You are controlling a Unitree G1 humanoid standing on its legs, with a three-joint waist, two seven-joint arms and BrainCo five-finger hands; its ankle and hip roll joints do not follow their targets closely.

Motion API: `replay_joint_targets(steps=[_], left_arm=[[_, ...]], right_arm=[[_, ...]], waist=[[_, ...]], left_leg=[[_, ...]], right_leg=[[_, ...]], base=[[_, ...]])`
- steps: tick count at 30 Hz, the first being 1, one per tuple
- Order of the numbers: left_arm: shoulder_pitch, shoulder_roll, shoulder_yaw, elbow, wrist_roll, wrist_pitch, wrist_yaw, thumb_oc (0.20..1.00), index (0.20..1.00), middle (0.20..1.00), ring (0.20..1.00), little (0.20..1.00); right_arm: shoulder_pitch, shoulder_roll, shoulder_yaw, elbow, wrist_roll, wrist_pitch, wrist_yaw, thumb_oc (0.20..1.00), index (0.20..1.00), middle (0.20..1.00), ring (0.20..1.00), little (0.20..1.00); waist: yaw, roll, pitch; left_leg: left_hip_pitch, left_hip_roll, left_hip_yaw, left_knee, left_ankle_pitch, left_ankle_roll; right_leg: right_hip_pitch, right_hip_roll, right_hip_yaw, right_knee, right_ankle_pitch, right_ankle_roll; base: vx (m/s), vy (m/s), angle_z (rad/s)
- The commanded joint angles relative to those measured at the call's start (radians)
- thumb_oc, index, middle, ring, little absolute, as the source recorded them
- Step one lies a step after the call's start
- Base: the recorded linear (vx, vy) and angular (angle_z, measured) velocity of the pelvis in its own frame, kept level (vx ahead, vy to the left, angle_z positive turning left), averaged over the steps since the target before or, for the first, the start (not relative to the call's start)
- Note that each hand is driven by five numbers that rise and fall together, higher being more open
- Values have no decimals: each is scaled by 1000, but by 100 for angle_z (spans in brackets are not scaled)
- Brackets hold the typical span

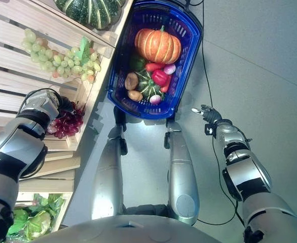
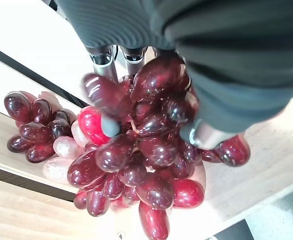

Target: Pick up fruits and vegetables into the basket

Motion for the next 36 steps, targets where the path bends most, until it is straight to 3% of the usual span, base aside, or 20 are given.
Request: replay_joint_targets(steps=[1, 4, 7, 10, 13, 16, 22, 30, 36], left_arm=[[203, -77, -12, 89, -60, 23, -110, 200, 200, 200, 200, 200], [198, -75, 5, 86, -115, 13, -53, 200, 200, 200, 200, 200], [200, -68, 56, 79, -267, -19, 42, 200, 200, 200, 200, 200], [205, -60, 140, 66, -445, -76, 128, 200, 200, 200, 200, 200], [222, -43, 259, 49, -678, -170, 159, 200, 200, 200, 200, 200], [274, -14, 409, -18, -977, -286, 121, 200, 200, 200, 200, 200], [367, -20, 571, -247, -1441, -400, 34, 200, 200, 200, 200, 200], [383, -67, 661, -361, -1700, -483, -126, 200, 200, 200, 200, 200], [372, -76, 685, -440, -1775, -526, -185, 200, 200, 200, 200, 200]], right_arm=[[23, -27, 4, 1, 12, 5, -10, 1000, 1000, 1000, 1000, 1000], [26, -26, 6, 1, 17, -1, -14, 1000, 1000, 1000, 1000, 1000], [26, -27, 7, 1, 21, -3, -18, 1000, 1000, 1000, 1000, 1000], [37, -32, 3, -6, 25, -5, -20, 1000, 1000, 1000, 1000, 1000], [57, -36, -9, -10, 20, -16, -20, 1000, 1000, 1000, 1000, 1000], [97, -42, -34, -31, 6, -27, -25, 1000, 1000, 1000, 1000, 1000], [152, -39, -71, -62, -4, -52, -37, 1000, 1000, 1000, 1000, 1000], [159, -16, -80, -116, 0, -75, -44, 1000, 1000, 1000, 1000, 1000], [168, -1, -73, -203, 7, -97, -57, 1000, 1000, 1000, 1000, 1000]], waist=[[12, 2, 37], [14, 3, 37], [18, 5, 37], [22, 9, 37], [27, 16, 37], [34, 29, 37], [54, 44, 37], [70, 38, 37], [70, 27, 37]], left_leg=[[-35, -72, 33, 22, -37, 55], [-35, -72, 34, 20, -35, 54], [-30, -75, 33, 15, -33, 54], [-24, -75, 33, 9, -29, 53], [-14, -77, 32, 3, -28, 53], [7, -81, 30, -6, -30, 54], [32, -92, 20, -10, -39, 60], [46, -101, 7, -3, -51, 65], [51, -101, 9, 3, -57, 63]], right_leg=[[44, 53, -65, -17, -42, -10], [46, 53, -65, -21, -41, -10], [49, 54, -64, -25, -39, -11], [56, 55, -64, -30, -38, -11], [65, 56, -64, -30, -43, -13], [83, 54, -69, -30, -54, -16], [106, 49, -81, -19, -73, -22], [117, 43, -96, 1, -90, -29], [123, 45, -96, 8, -97, -33]], base=[[0, 0, 0], [0, 0, 0], [0, 0, 0], [0, 0, 0], [0, 0, 0], [0, 0, 0], [16, -7, 8], [11, -22, 8], [0, 0, 0]])
